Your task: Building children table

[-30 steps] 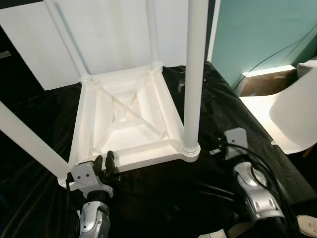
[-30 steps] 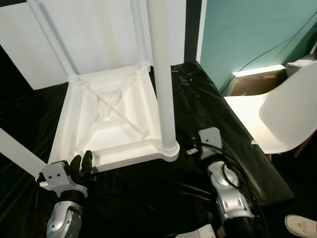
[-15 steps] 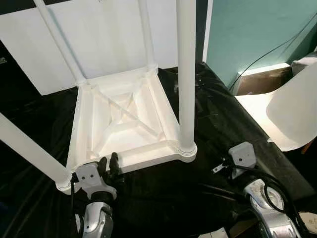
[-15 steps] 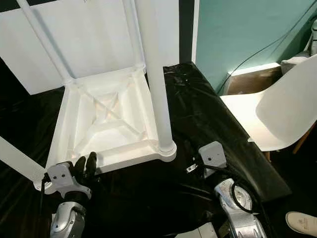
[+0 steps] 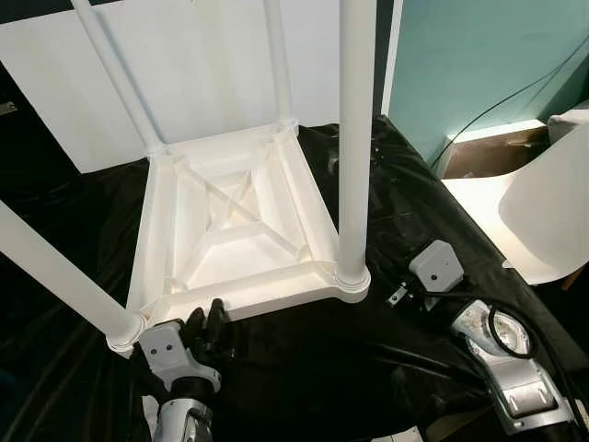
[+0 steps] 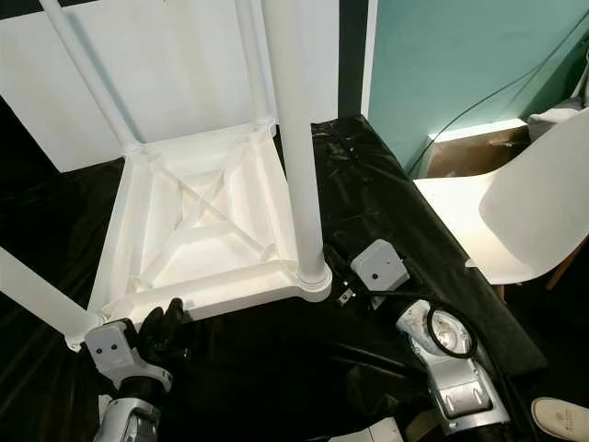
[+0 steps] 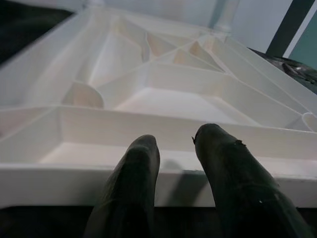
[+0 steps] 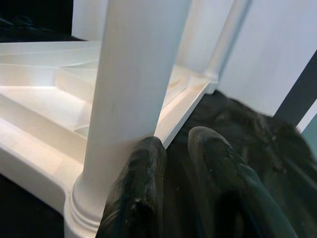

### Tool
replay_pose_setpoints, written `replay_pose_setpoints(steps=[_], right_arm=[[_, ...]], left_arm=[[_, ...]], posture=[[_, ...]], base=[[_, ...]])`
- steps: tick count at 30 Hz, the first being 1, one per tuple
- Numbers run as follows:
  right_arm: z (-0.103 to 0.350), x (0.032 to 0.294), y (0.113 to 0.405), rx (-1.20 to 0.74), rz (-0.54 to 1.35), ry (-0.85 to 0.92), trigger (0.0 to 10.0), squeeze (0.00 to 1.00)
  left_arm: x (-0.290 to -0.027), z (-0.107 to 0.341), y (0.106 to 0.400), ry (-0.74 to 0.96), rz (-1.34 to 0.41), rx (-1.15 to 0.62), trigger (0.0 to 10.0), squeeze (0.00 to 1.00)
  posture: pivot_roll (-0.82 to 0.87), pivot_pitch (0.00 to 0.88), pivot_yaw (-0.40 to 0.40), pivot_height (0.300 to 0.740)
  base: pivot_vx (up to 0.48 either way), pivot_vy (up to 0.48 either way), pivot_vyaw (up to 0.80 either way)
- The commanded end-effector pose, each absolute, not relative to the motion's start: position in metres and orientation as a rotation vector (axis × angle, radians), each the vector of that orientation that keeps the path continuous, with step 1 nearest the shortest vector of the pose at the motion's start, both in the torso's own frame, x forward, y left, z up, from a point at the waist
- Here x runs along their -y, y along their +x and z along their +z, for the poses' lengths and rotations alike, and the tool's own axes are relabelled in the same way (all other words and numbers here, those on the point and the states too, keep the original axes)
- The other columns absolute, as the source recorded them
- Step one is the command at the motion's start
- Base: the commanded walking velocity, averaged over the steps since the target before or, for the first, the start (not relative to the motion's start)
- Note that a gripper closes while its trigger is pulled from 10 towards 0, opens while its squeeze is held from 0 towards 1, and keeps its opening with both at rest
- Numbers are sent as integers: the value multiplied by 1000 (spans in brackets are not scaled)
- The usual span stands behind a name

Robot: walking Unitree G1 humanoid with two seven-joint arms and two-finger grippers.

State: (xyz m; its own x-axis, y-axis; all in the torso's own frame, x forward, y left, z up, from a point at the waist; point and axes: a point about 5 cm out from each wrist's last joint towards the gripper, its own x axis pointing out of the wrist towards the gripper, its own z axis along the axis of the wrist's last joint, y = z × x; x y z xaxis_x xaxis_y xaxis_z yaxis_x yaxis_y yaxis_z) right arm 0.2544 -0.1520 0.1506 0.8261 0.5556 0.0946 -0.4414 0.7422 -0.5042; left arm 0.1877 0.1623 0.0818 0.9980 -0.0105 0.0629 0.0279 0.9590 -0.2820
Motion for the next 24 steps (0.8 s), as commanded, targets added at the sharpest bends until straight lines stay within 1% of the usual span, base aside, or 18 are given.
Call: replay_pose_setpoints(steps=[1,3,4,5,7,12,13,15,17,19,20,22,24], right_arm=[[145,149,254,211,565,-440,10000,0],[143,147,252,199,565,-419,10000,0],[143,147,252,199,565,-419,10000,0],[139,147,249,176,570,-401,10000,0],[135,148,244,146,584,-382,10000,0],[130,152,240,106,601,-357,10000,0],[123,157,235,24,641,-274,10000,0],[121,158,233,-3,660,-239,10000,0],[121,158,233,-3,660,-239,10000,0],[118,155,231,-43,712,-190,10000,0],[118,155,231,-43,712,-190,10000,0],[116,150,232,-65,757,-160,10000,0],[116,149,232,-70,768,-152,10000,0]], left_arm=[[-171,78,179,-217,-16,57,10000,0],[-179,77,172,-184,35,51,10000,0],[-179,77,172,-184,35,51,10000,0],[-189,75,162,-144,105,40,10000,0],[-196,73,152,-124,154,30,10000,0],[-198,72,142,-110,185,18,10000,0],[-202,69,128,-86,241,0,10000,0],[-204,69,124,-76,264,-5,10000,0],[-204,69,124,-76,264,-5,10000,0],[-213,70,124,-52,317,12,10000,0],[-213,70,124,-52,317,12,10000,0],[-225,76,133,-37,375,51,10000,0],[-228,78,135,-32,389,62,10000,0]], posture=[[-38,0,65,740],[-38,0,65,740],[-38,0,65,740],[-8,0,61,740],[-4,0,62,740],[7,0,63,740],[21,0,57,740],[21,0,57,740],[21,0,57,740],[34,0,49,740],[34,0,49,740],[37,0,44,740],[37,0,44,740]], base=[[0,0,0],[0,0,0],[0,0,0],[0,0,0],[0,0,0],[0,0,0],[0,0,0],[0,0,0],[0,0,0],[0,0,0],[0,0,0],[0,0,0],[0,0,0]])
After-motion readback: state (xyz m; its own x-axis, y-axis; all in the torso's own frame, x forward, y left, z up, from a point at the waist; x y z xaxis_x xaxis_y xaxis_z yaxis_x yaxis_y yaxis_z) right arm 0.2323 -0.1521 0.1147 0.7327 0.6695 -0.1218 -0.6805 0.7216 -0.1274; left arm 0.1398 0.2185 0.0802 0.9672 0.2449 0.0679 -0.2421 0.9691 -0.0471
